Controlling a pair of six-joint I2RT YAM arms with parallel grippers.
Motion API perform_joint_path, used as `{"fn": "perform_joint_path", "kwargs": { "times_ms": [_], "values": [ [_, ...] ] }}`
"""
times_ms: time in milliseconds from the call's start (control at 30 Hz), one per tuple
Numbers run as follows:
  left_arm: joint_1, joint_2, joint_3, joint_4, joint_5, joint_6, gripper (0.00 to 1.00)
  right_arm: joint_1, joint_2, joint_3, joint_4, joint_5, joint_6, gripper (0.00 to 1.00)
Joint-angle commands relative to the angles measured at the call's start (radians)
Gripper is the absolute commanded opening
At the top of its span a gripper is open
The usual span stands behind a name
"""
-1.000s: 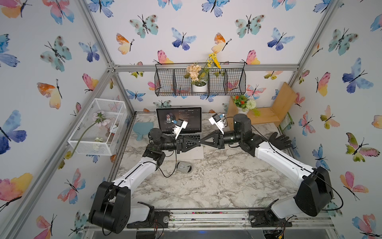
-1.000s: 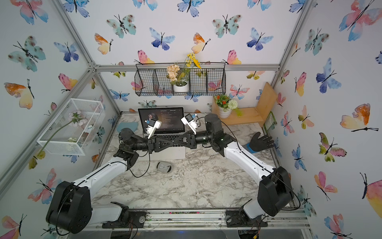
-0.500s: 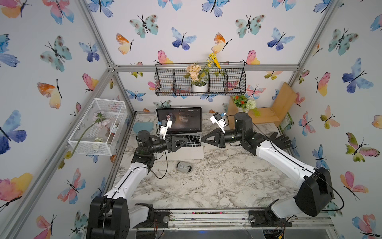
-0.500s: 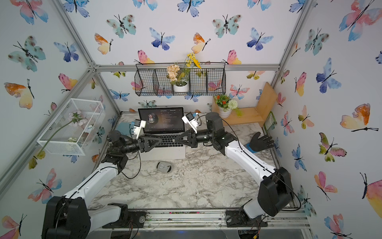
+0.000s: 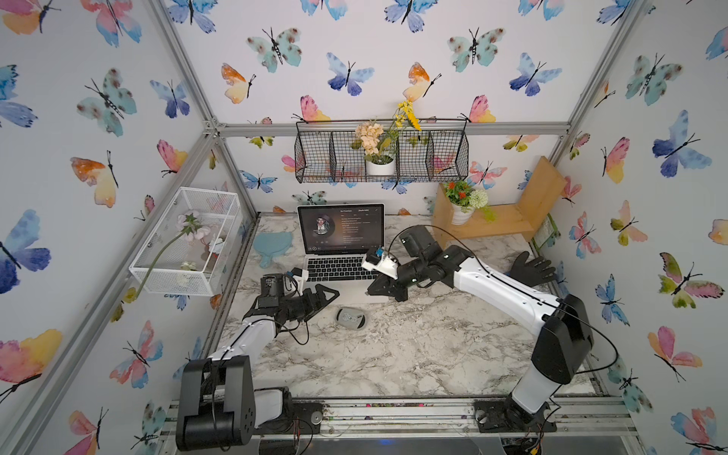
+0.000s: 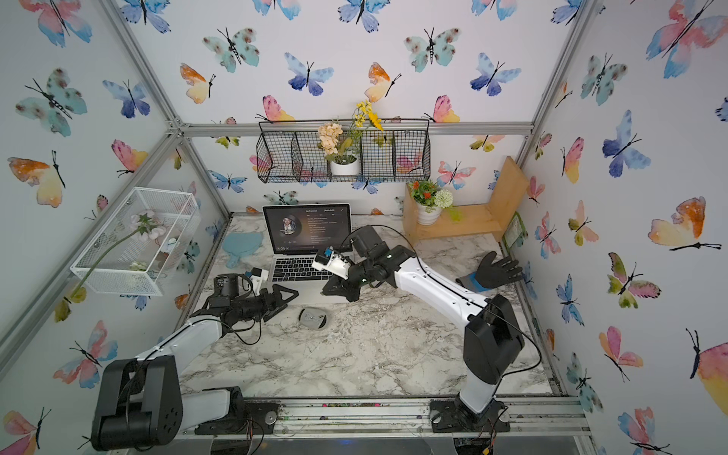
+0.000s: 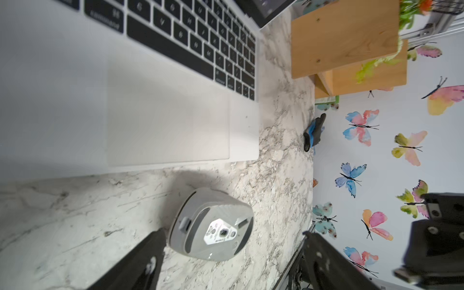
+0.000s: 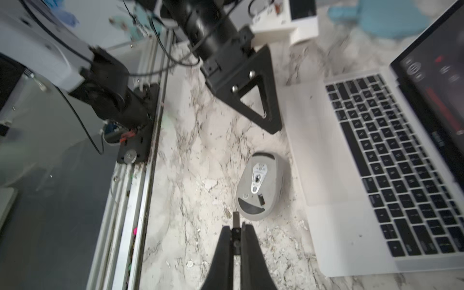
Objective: Remove the wireless mouse receiver from the laptop
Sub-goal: Adjust the mouse at the center of the board.
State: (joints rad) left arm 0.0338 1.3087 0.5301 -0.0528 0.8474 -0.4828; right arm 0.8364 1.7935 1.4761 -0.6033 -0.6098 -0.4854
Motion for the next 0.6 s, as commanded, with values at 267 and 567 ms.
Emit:
{"fn": "perform_joint_path", "kwargs": {
  "times_ms": [267, 567],
  "values": [
    [-0.063, 0.101, -0.01, -0.012, 0.023, 0.053, 0.76, 0.088, 0.168, 0.105, -0.109, 0.212, -0.198, 0.02],
    [-0.073, 0.156, 0.0, 0.026, 0.022, 0.049, 0.73, 0.094, 0.275, 0.19, -0.066, 0.27, -0.203, 0.02]
  ]
}}
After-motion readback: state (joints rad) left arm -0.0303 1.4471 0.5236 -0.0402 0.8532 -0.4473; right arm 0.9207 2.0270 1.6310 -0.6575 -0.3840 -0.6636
